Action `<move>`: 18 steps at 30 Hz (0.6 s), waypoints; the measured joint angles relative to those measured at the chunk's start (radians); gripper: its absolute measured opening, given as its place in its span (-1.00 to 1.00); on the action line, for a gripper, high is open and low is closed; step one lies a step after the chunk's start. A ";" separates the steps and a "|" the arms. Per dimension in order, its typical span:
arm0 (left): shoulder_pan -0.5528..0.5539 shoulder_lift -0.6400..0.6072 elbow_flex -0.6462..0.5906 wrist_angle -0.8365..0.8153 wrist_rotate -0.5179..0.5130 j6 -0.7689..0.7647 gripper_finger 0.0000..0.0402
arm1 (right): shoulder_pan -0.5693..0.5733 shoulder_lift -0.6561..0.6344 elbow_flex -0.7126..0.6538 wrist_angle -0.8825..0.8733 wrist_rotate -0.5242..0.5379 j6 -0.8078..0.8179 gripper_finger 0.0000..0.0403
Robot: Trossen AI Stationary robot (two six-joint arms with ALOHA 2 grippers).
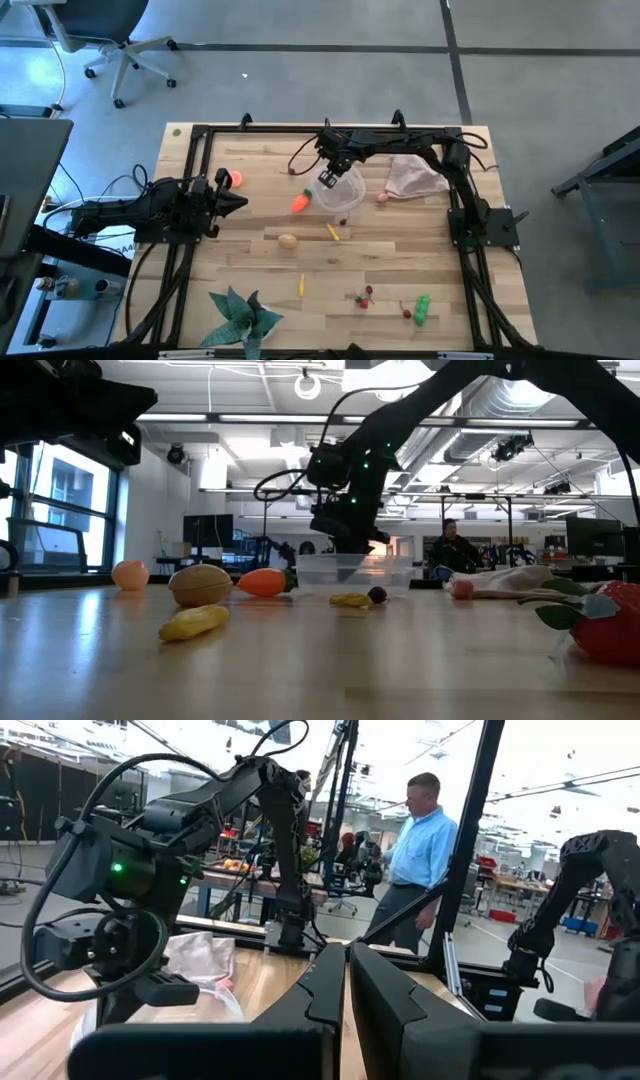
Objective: Pick and placing Produce into tupperware
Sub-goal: Adjust the transparent bin, then put the pink peach into the transparent bin
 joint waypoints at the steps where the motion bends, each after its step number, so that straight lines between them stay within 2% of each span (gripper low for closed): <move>1: 0.000 0.000 0.000 0.000 0.000 0.001 -0.94 | 0.000 0.000 0.003 0.005 -0.005 0.000 -1.00; 12: 0.000 0.000 0.000 -0.001 0.000 0.012 -0.94 | 0.031 -0.008 0.005 -0.006 -0.012 -0.005 -1.00; 18: 0.000 0.000 0.000 -0.001 0.000 0.012 -0.94 | 0.060 -0.101 0.005 -0.077 -0.011 -0.026 -1.00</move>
